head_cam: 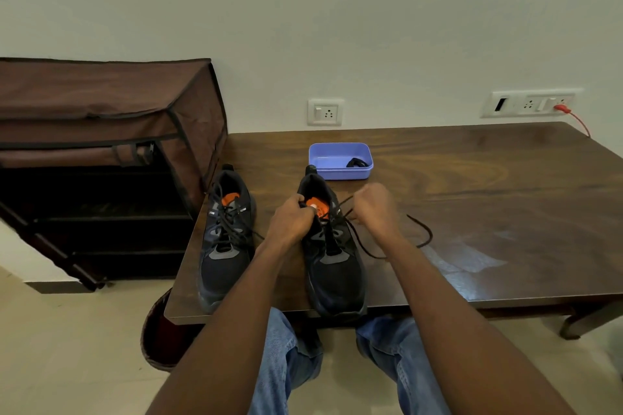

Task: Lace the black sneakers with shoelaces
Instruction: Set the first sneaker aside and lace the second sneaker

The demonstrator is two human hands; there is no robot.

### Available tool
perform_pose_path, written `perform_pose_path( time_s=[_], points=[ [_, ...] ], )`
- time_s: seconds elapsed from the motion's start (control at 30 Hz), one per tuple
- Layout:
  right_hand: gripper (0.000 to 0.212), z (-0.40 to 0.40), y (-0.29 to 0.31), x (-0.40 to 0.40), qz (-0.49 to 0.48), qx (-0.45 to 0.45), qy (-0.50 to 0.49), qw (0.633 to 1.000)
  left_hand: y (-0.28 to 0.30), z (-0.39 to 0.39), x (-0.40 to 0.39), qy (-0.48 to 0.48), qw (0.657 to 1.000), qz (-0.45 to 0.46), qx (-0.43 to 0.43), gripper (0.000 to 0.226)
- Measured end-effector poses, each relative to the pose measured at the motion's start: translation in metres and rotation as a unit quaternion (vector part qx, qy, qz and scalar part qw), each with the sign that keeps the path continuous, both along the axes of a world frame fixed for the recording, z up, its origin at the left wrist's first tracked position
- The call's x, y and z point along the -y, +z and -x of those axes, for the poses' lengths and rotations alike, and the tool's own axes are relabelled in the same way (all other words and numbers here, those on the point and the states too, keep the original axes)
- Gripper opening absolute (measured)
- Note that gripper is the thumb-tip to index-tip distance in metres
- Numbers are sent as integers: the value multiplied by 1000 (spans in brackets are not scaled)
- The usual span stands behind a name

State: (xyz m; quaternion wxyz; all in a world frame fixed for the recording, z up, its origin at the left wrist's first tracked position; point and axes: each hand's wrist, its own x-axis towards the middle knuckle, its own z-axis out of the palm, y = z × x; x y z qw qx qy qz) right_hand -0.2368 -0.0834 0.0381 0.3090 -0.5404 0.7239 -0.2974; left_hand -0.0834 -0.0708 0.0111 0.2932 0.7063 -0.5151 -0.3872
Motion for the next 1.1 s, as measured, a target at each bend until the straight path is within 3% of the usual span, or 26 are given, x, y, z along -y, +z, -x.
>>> perform_pose_path(
  time_s=[0.13,0.23,0.3,0.37,0.5,0.63,0.8,0.9,0.97,1.03,1.1],
  points=[
    [21,16,3,-6,-41,-72,-53,995,-3,-2,2,23,1000,2,9,22],
    [11,5,-3,-4,20,-147,56,987,-3,-5,1,21,1000,-3,22,22],
    [30,-5,-8,-2,57,-144,150,976,-3,-6,1,19,1000,3,22,22],
    [35,-14,-13,-2,41,-154,212,964,-2,-6,0,12,999,7,33,22],
    [22,-23,-17,-7,7,-174,249,953,0,-4,-1,3,999,3,38,14],
    [20,-19,-4,-7,-2,-128,195,972,1,-4,-3,5,1000,6,29,12],
    [27,16,10,-3,47,-123,-53,990,3,-5,-4,13,1000,3,13,15],
    [20,32,10,-3,40,-167,-119,978,4,-4,-5,10,1000,5,2,12],
    [18,28,4,-3,33,-215,-80,973,5,-4,-6,10,1000,5,-2,11],
    [29,17,-3,-1,79,-235,33,968,5,-4,-6,11,1000,6,-4,11],
    [33,3,-8,2,114,-175,151,966,4,-3,-6,14,1000,6,-3,12]
  ],
)
